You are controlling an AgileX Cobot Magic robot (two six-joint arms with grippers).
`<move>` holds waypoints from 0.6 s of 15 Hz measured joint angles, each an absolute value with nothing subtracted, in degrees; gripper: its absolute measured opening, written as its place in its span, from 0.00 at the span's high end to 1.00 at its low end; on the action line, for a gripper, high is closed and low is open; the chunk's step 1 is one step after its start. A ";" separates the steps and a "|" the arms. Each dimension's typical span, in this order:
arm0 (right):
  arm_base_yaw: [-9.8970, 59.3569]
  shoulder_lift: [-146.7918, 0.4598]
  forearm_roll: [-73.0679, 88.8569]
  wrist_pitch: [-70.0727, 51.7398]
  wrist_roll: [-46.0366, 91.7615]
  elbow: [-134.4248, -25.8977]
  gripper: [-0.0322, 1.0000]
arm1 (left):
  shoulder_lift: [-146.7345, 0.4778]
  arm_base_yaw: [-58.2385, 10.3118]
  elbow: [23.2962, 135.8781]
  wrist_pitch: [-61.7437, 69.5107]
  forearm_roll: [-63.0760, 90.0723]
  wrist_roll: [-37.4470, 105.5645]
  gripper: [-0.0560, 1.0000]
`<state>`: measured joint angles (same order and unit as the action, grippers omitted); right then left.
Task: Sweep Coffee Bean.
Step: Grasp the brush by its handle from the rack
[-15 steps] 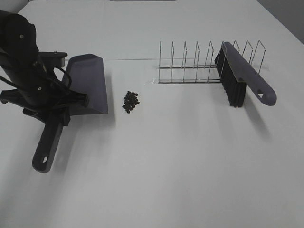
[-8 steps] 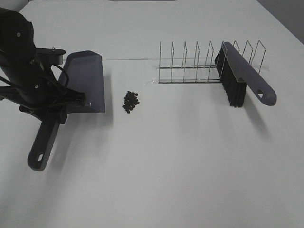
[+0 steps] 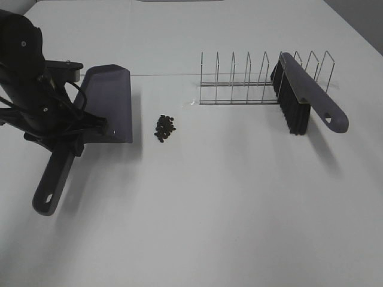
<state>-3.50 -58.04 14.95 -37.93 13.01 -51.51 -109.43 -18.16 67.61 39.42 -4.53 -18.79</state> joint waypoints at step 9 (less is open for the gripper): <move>1.83 -95.34 15.53 -48.99 17.70 -85.03 0.33 | -109.43 -18.16 67.61 38.39 -4.53 -17.93 0.59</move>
<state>1.83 -95.34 15.53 -48.99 17.70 -85.03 -109.43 -18.16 67.61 38.39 -4.53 -17.93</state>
